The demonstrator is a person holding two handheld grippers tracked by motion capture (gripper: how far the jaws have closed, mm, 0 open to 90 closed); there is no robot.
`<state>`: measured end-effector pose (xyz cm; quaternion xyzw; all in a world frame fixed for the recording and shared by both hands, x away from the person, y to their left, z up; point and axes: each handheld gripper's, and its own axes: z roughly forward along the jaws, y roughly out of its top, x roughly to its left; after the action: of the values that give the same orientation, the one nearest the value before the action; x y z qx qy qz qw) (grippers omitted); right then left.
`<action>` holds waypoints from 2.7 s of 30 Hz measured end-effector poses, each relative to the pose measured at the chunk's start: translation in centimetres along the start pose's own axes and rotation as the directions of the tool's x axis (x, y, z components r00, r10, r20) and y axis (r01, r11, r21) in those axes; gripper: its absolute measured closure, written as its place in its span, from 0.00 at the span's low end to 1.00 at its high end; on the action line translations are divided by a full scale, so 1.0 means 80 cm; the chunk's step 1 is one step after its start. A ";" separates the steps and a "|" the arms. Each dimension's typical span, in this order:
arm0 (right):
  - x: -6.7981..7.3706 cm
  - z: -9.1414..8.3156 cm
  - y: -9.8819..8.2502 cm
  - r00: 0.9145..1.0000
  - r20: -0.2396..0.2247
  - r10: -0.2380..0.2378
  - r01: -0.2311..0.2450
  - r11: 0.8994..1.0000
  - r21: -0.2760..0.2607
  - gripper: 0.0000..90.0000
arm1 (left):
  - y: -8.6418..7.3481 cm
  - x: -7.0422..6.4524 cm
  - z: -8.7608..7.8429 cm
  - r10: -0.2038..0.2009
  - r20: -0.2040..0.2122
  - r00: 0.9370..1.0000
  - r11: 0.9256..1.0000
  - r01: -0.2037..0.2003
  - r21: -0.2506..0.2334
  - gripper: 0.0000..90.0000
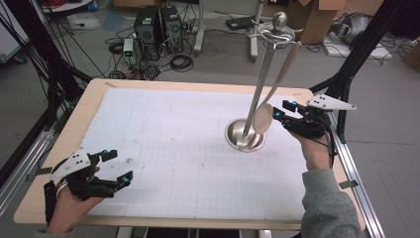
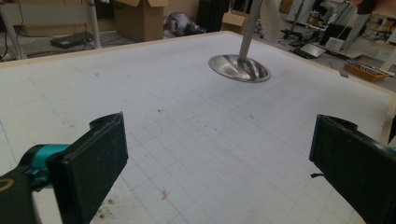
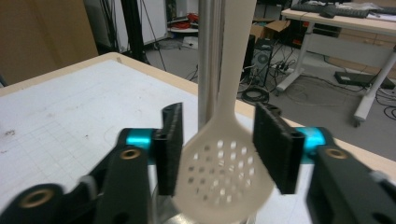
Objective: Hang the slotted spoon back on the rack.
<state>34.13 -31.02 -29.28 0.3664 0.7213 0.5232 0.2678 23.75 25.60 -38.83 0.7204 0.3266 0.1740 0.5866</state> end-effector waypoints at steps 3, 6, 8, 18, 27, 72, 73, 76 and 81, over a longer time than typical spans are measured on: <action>0.004 -0.003 -0.003 1.000 0.007 -0.003 0.003 1.000 -0.007 0.47 | 0.001 0.000 0.004 -0.002 0.006 1.000 1.000 0.002 -0.001 0.05; 0.008 -0.006 -0.009 1.000 0.006 -0.002 0.002 1.000 -0.011 0.40 | 0.002 0.000 0.008 -0.004 0.010 1.000 1.000 0.004 0.000 0.05; 0.011 -0.008 -0.013 1.000 -0.001 -0.003 0.003 1.000 -0.017 0.34 | 0.002 0.001 0.012 -0.004 0.016 1.000 1.000 0.004 0.001 0.05; 0.045 -0.009 -0.024 0.995 -0.082 -0.063 0.062 0.998 -0.018 0.16 | 0.004 0.004 0.023 -0.007 0.023 1.000 1.000 0.007 0.001 0.05; 0.059 -0.008 -0.040 0.992 -0.110 -0.054 0.049 0.998 -0.046 0.16 | 0.002 0.006 0.023 -0.008 0.011 1.000 1.000 0.008 0.001 0.05; 0.031 -0.058 -0.144 0.990 -0.127 0.058 -0.065 0.996 -0.056 0.13 | 0.003 0.021 -0.001 -0.001 -0.055 0.999 0.999 -0.002 -0.049 0.05; 0.030 -0.060 -0.145 0.990 -0.127 0.063 -0.071 0.996 -0.058 0.13 | 0.003 0.021 -0.001 -0.001 -0.054 0.999 0.999 -0.001 -0.050 0.05; 0.028 -0.063 -0.147 0.990 -0.125 0.059 -0.067 0.996 -0.061 0.13 | 0.002 0.023 -0.002 0.000 -0.060 0.998 0.999 -0.003 -0.048 0.05; 0.026 -0.068 -0.151 0.990 -0.126 0.066 -0.074 0.995 -0.064 0.13 | 0.000 0.028 -0.005 -0.006 -0.069 0.998 0.999 0.003 -0.045 0.05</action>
<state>25.77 -34.59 -39.09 0.3492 0.7049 0.5783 0.2163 25.15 27.38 -39.00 0.6998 0.3446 0.2047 0.5913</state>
